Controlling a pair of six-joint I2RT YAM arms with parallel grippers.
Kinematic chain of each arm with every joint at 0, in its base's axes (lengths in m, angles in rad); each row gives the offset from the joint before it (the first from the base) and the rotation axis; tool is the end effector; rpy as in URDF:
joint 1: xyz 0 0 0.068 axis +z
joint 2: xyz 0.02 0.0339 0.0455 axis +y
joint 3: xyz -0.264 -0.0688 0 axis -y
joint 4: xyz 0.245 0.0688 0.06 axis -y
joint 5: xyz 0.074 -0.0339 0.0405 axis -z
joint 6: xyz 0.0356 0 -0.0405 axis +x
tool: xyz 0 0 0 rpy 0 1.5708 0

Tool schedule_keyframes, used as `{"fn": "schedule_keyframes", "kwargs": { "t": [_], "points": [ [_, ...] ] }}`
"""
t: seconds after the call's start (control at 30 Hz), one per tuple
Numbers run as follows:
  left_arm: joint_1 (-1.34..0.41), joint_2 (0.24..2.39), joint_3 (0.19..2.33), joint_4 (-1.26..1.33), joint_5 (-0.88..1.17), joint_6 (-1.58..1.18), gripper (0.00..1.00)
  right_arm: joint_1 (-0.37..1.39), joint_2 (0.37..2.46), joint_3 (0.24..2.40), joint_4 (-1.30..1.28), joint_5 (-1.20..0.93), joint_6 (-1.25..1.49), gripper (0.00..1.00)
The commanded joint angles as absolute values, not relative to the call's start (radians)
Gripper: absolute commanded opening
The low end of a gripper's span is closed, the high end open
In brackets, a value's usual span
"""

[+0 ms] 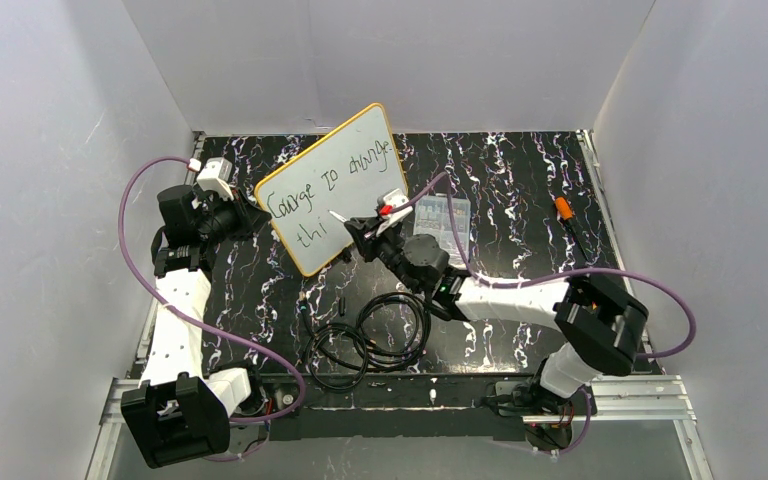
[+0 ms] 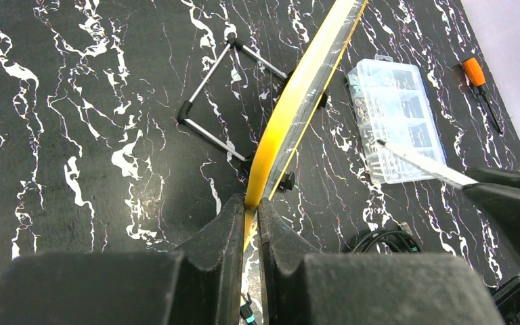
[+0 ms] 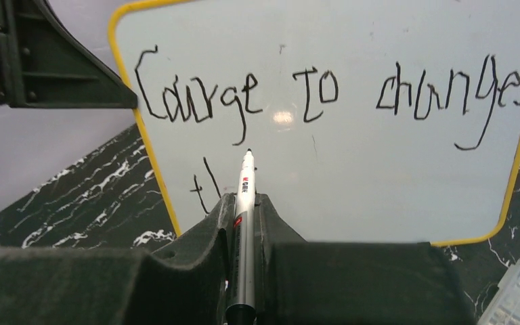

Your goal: Write a sentence on the whiteboard

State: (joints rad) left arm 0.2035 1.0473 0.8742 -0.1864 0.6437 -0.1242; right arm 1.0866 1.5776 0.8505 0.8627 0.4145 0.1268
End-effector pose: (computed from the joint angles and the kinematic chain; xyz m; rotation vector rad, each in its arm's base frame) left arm 0.2351 0.0267 0.3230 0.1194 1.8909 -0.5644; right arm 0.1758 0.3034 0.2739 -0.3579 1.4406 0.6934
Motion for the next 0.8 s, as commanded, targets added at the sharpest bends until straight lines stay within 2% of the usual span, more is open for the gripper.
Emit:
{"fn": "schedule_keyframes", "kwargs": {
  "t": [0.0, 0.27, 0.77],
  "points": [
    [0.2, 1.037, 0.885, -0.195, 0.673, -0.13, 0.0, 1.049, 1.537, 0.853, 0.846, 0.345, 0.121, 0.01],
    [0.2, 1.037, 0.884, -0.195, 0.673, -0.13, 0.0, 1.006, 1.638, 0.923, 0.848, 0.242, 0.131, 0.01],
    [0.2, 1.042, 0.885, -0.195, 0.674, -0.129, 0.0, 0.997, 1.775, 0.986, 0.872, 0.252, 0.127, 0.01]
  ]
}}
